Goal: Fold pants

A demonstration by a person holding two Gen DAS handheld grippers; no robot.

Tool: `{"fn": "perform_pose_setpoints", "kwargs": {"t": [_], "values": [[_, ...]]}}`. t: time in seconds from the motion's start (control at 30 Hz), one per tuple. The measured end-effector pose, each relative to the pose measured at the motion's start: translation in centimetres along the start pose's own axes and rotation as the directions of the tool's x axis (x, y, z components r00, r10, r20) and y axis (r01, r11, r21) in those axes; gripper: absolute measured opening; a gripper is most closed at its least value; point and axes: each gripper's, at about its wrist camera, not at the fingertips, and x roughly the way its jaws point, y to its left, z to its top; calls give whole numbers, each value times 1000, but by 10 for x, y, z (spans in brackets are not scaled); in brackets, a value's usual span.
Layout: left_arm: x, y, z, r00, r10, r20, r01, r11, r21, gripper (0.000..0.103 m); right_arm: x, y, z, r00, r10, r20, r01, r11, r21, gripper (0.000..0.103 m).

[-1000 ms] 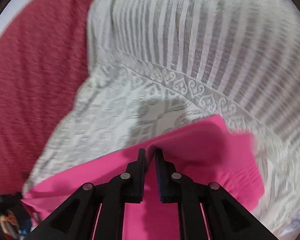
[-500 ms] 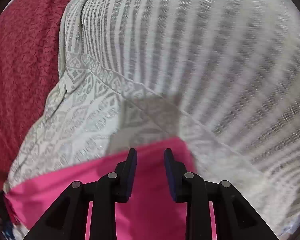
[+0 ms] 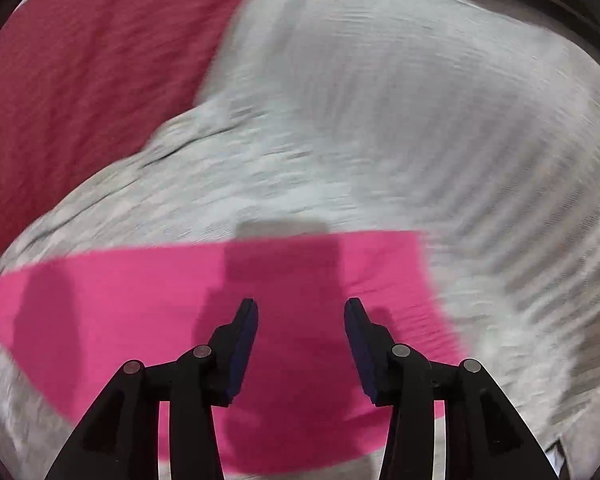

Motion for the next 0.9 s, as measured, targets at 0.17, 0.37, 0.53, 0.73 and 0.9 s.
{"fn": "perform_pose_setpoints", "kwargs": {"t": [0.17,0.37,0.53,0.73,0.9], "values": [[-2,-52,-57,997,-18,74,2,979,204,69,2,64,-16,991,128,-39,-131,987,-97,46],[19,-72,-65,998,-55,28,46,963,267,66,4,101,-30,983,165,-82,-176,972,-155,46],[24,-59,-66,998,-64,24,57,972,227,20,9,99,-31,985,147,-89,-158,979,-133,46],[37,-21,-46,997,-69,-24,71,993,94,0,17,96,-32,983,150,-104,-158,985,-75,46],[6,-12,-42,963,-271,6,269,958,95,27,16,90,-34,983,148,-106,-154,987,-50,46]]}}
